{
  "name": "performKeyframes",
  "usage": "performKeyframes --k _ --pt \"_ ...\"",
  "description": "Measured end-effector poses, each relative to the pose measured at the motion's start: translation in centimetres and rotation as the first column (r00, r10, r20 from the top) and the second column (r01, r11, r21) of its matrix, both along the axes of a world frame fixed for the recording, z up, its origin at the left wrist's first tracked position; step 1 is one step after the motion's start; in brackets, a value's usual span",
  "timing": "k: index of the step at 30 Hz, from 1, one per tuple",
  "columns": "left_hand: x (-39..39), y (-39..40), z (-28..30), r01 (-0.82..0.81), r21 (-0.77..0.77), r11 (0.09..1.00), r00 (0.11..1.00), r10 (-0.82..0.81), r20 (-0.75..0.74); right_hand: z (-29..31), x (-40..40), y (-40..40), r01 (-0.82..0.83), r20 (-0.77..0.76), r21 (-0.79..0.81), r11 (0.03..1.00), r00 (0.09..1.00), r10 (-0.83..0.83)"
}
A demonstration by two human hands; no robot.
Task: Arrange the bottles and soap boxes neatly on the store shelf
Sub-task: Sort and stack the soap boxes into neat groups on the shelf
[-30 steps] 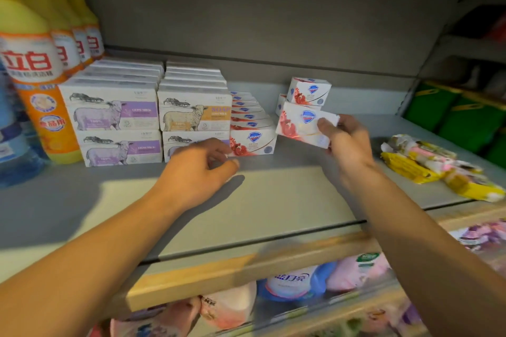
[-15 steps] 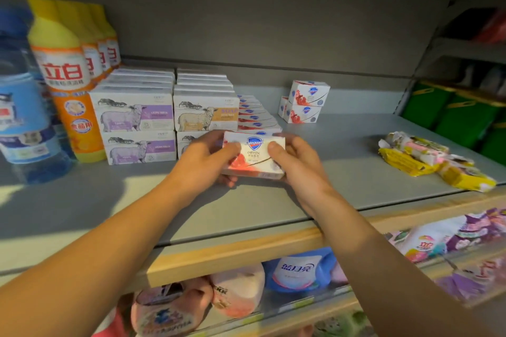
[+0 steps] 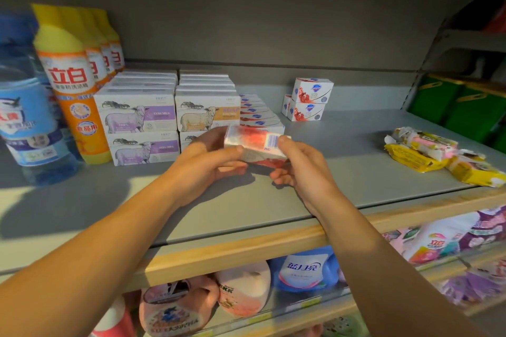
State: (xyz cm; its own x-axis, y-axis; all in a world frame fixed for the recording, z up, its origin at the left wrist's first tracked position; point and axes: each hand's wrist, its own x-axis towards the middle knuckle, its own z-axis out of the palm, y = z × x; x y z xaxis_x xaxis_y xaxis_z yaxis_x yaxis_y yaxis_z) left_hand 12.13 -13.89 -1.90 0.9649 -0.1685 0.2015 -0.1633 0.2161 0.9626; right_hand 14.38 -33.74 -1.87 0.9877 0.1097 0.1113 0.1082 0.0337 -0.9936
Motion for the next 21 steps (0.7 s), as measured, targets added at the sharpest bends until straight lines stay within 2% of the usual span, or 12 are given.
performKeyframes --k 3,7,13,17,21 --pt "-0.18 -0.08 0.02 -0.098 0.097 0.99 0.993 0.092 0.069 0.37 -0.01 0.1 0.068 -0.056 -0.083 0.994 0.996 -0.073" --pt "-0.29 -0.06 0.05 -0.297 0.203 0.933 0.955 0.289 0.069 0.5 -0.35 0.23 0.017 -0.032 -0.114 0.993 0.999 -0.02" --pt "-0.34 -0.21 0.26 -0.361 0.22 0.906 0.932 0.36 0.047 0.09 -0.83 0.18 0.013 0.052 -0.177 0.984 0.999 -0.003" --pt "-0.42 -0.41 0.12 -0.357 0.241 0.903 0.934 0.337 0.121 -0.07 -0.63 0.0 0.023 0.13 -0.088 0.996 0.991 -0.011" --pt "-0.53 -0.38 0.07 -0.435 0.409 0.803 0.892 0.322 0.317 0.29 -0.67 -0.28 -0.064 0.072 0.047 0.997 0.996 0.06"
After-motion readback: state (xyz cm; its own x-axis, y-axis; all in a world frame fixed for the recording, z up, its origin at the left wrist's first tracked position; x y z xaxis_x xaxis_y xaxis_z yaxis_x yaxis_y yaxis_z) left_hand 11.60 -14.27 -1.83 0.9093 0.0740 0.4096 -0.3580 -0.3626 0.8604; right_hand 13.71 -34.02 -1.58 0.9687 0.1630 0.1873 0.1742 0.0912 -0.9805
